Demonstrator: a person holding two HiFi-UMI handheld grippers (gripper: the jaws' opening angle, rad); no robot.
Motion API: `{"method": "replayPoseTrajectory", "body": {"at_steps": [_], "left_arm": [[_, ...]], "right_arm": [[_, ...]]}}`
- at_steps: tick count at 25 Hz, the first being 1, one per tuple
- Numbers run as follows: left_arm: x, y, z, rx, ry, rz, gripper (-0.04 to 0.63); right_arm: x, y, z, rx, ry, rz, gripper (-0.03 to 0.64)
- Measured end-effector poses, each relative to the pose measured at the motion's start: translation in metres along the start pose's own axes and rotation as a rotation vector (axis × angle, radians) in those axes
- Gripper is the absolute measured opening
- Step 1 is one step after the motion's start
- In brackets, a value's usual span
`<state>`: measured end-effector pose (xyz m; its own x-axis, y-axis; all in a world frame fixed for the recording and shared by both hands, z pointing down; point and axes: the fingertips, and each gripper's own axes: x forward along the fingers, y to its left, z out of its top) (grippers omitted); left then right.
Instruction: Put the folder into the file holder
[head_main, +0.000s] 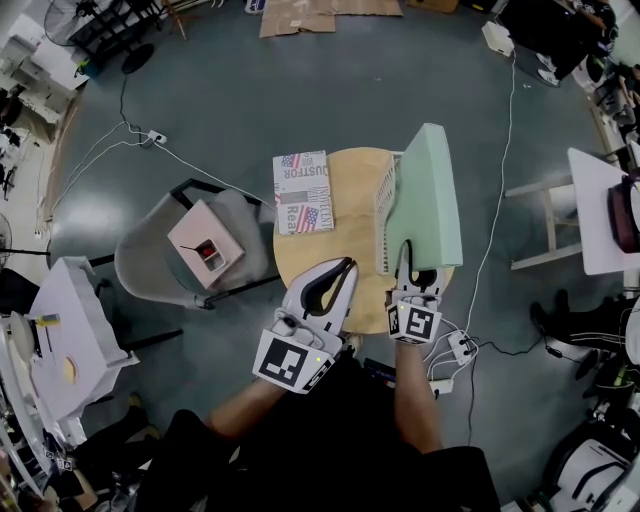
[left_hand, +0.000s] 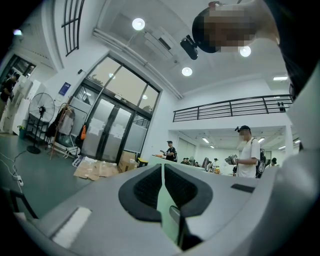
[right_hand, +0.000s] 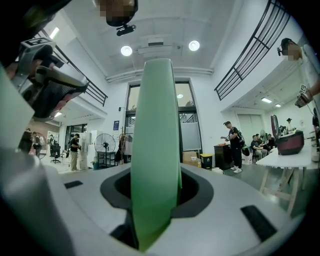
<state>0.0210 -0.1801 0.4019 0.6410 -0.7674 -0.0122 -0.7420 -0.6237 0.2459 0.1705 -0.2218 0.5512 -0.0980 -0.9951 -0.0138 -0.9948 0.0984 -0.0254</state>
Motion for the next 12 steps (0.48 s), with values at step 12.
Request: {"method": "replayPoseTrajectory", "body": {"at_steps": [12], "left_arm": [[-0.008,0.002,0.003,0.011,0.001,0.007,0.02]], "right_arm": [[-0.001,0.003,0.013,-0.03,-0.072,-0.006,0.129]]}}
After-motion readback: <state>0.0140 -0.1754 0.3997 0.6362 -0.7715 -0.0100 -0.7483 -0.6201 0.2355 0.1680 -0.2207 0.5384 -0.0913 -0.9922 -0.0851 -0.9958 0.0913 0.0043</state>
